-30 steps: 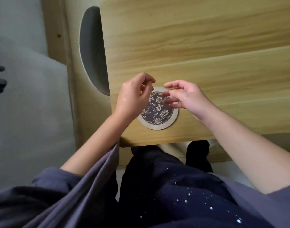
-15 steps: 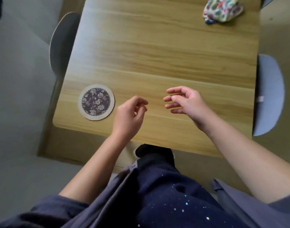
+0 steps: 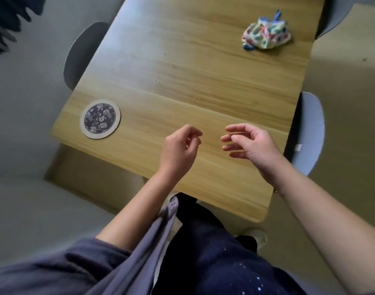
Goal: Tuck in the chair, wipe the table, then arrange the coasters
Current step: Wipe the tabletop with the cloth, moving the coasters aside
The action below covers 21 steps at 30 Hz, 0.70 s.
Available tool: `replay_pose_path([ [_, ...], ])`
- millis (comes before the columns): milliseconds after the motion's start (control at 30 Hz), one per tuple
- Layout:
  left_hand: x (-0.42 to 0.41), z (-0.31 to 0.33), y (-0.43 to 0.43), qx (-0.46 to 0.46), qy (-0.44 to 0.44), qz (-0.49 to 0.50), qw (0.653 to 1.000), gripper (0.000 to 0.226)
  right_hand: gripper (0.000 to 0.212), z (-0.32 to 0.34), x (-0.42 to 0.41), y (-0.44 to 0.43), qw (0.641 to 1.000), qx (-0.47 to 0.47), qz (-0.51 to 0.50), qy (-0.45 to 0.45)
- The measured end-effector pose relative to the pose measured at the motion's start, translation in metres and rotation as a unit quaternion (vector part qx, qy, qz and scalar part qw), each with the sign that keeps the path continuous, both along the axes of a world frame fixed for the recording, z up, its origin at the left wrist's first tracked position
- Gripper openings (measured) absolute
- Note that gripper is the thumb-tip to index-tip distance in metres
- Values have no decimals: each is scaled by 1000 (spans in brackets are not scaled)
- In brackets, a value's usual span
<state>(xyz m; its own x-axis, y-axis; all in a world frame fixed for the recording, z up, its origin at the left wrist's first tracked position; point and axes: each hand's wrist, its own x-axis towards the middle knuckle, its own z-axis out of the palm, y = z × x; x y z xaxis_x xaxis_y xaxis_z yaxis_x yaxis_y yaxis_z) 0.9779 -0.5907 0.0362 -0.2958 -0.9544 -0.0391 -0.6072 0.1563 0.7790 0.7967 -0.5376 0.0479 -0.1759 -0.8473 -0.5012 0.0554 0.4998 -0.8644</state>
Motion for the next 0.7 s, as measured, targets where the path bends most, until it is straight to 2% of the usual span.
replay_pose_path([
  [300, -68, 13, 106, -16, 0, 98, 995, 16, 19, 24, -74, 75, 997, -24, 76, -1],
  [700, -168, 7, 84, -61, 38, 175, 982, 16, 17, 33, -173, 28, 983, -52, 172, 20],
])
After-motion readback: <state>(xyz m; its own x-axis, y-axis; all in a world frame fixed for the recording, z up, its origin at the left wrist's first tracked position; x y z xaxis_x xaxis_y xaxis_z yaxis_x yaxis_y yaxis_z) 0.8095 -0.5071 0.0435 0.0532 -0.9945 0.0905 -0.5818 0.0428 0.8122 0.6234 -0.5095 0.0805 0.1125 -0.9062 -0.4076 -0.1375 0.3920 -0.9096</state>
